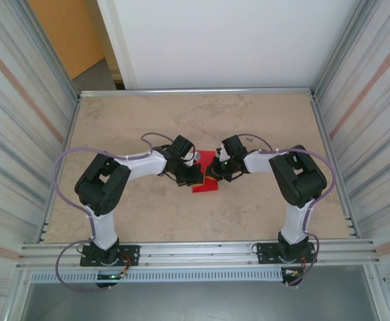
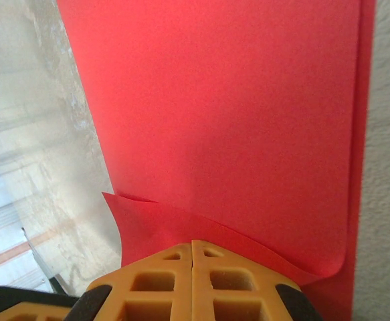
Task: Fold a paper plane with a square sheet of paper (pick it up from the middle)
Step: Fold the triangle a second time at the center of the table.
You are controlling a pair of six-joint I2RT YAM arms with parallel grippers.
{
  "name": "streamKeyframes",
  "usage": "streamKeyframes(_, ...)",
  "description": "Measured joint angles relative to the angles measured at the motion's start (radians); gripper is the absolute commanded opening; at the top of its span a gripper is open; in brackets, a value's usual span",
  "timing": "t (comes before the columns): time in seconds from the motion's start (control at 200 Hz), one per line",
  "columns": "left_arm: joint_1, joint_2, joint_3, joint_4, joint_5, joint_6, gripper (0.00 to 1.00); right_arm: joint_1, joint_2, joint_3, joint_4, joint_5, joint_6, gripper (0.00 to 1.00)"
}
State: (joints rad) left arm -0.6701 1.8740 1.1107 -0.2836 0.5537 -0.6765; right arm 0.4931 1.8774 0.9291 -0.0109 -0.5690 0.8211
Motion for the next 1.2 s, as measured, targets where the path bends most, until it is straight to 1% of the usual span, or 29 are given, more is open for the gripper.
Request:
streamKeyframes(0.205,0.0,0.051,0.016,0.004,0.004,0.0,0.07,0.0,0.001,0.0,0.0,-0.001,0.0,0.03)
streamKeyframes(0.481,0.0,0.083,0.058,-0.008,0.002,0.023,0.05,-0.003,0.002,0.0,0.0,-0.004,0.0,0.03)
streamKeyframes(0.807,0.0,0.094,0.072,-0.041,-0.017,0.072,0.01,-0.003,0.002,0.0,0.0,-0.004,0.0,0.03)
streamKeyframes(1.198,0.0,0.093,0.073,-0.056,-0.024,0.114,0.0,-0.005,0.006,0.004,-0.008,-0.005,0.0,0.03)
